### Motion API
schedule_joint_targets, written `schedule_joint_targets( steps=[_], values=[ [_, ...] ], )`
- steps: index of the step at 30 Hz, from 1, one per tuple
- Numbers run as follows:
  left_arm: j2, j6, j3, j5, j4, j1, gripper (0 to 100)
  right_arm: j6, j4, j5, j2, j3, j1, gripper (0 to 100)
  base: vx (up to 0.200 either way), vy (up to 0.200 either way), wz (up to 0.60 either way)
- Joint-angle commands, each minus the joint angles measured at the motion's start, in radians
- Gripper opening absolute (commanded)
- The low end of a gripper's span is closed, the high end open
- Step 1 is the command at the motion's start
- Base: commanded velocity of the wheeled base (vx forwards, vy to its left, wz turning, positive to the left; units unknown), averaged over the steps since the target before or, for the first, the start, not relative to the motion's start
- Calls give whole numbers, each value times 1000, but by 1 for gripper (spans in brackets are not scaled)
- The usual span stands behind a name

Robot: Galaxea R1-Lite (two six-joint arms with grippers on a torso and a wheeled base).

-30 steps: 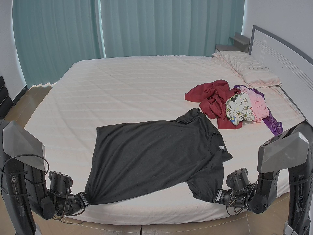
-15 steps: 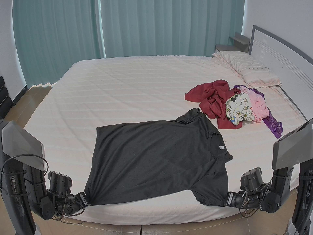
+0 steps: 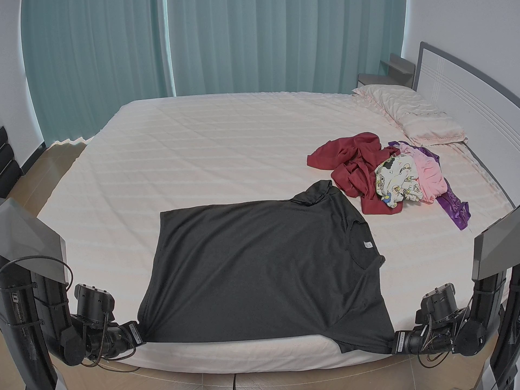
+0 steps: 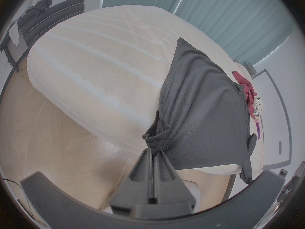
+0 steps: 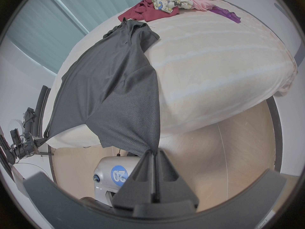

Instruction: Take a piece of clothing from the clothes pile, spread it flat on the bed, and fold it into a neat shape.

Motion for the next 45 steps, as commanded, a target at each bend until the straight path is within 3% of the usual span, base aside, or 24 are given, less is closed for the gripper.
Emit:
schedule_joint_targets(
  steps=[1,5,13,16,27,37,45],
  values=[
    [-33,26,17,20,43,7,0,-6,22,2,-50,31,-5,0,0,0,0],
    [-102,77,17,17,150,2,0,-19,111,2,-106,31,-2,0,0,0,0],
    [-110,88,17,26,178,-4,0,-24,275,1,-165,31,27,0,0,0,0],
    [-108,147,17,40,193,-4,0,-18,344,-1,-206,31,68,0,0,0,0],
    [-207,217,17,55,423,-19,0,-35,465,-8,-309,31,95,0,0,0,0],
    [-265,246,17,52,549,-24,0,-58,555,-7,-399,28,107,0,0,0,0],
    [-392,221,-33,48,563,-12,0,-58,563,-10,-476,-93,44,0,0,0,0]
  ],
)
